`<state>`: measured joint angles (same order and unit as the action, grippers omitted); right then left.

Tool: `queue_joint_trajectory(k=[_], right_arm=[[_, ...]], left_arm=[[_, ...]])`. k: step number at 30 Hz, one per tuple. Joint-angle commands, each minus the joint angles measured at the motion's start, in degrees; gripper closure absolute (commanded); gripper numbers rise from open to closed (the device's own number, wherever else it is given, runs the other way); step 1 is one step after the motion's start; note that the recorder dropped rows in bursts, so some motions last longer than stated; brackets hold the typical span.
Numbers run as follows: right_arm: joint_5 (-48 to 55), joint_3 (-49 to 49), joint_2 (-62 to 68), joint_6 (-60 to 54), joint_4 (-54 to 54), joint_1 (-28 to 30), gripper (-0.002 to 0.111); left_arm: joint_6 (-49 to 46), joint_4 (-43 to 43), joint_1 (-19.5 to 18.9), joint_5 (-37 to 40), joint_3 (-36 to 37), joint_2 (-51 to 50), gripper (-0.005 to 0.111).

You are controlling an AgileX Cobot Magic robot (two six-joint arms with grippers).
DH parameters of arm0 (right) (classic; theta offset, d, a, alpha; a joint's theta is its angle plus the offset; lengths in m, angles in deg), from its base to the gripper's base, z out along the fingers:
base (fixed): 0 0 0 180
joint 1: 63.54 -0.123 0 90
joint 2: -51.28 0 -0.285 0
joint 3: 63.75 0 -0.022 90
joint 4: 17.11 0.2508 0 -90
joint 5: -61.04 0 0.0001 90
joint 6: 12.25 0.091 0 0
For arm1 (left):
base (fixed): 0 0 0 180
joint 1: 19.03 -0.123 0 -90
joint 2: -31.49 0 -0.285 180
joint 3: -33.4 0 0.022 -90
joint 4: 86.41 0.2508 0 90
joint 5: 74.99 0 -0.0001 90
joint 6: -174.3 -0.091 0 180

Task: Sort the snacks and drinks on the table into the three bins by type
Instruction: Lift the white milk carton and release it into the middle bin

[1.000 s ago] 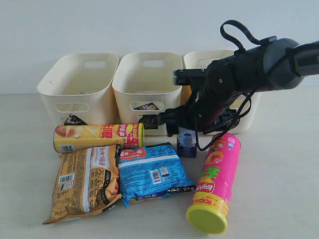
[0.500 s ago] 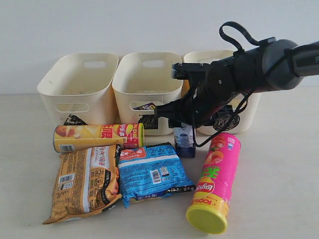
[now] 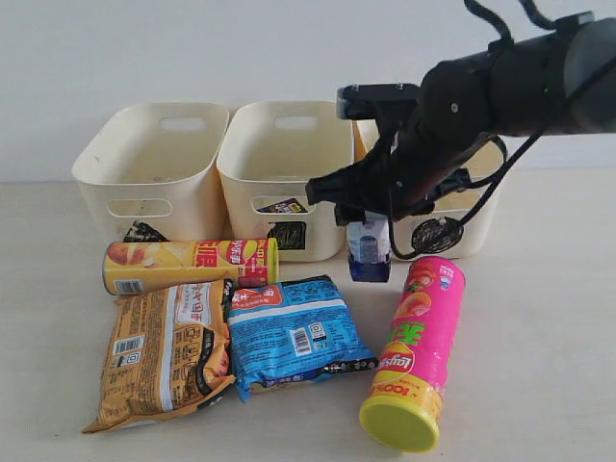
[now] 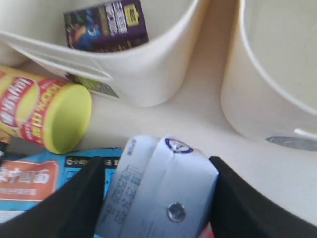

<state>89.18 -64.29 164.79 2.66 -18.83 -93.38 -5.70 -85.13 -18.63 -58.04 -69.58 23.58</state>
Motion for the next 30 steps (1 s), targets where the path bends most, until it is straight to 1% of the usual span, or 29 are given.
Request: queue_joint_trajectory(k=[1,4,6,9,14,20,24,28,30], right_arm=[[-0.3,-0.2,-6.3,-3.5,2.6,0.0,0.108],[-0.8,-0.2,-10.5,-5.9,5.2,0.0,0.108],[-3.1,-0.2,-13.0,-6.2,6.0,0.0,0.108],[-12.0,-0.2,-14.7,-9.5,6.0,0.0,0.108],[-23.1,-0.2,-11.0,-9.9,6.0,0.0,0.108],[-31.2,-0.2,-5.3,-10.6,6.0,0.0,0.108],[-34.6,-0.2,-2.2,-12.3,5.9,0.0,0.108],[-35.6,-0.2,-0.4,-12.5,5.9,0.0,0.108],[-36.0,-0.2,0.2,-12.8,5.9,0.0,0.105]], left_arm=[[0.0,-0.3,0.1,0.0,0.2,0.1,0.102],[0.0,-0.3,0.1,0.0,0.2,0.1,0.102],[0.0,-0.3,0.1,0.0,0.2,0.1,0.102],[0.0,-0.3,0.1,0.0,0.2,0.1,0.102],[0.0,-0.3,0.1,0.0,0.2,0.1,0.102],[0.0,-0.3,0.1,0.0,0.2,0.1,0.102],[0.0,-0.3,0.1,0.0,0.2,0.1,0.102],[0.0,-0.3,0.1,0.0,0.2,0.1,0.102],[0.0,-0.3,0.1,0.0,0.2,0.1,0.102]])
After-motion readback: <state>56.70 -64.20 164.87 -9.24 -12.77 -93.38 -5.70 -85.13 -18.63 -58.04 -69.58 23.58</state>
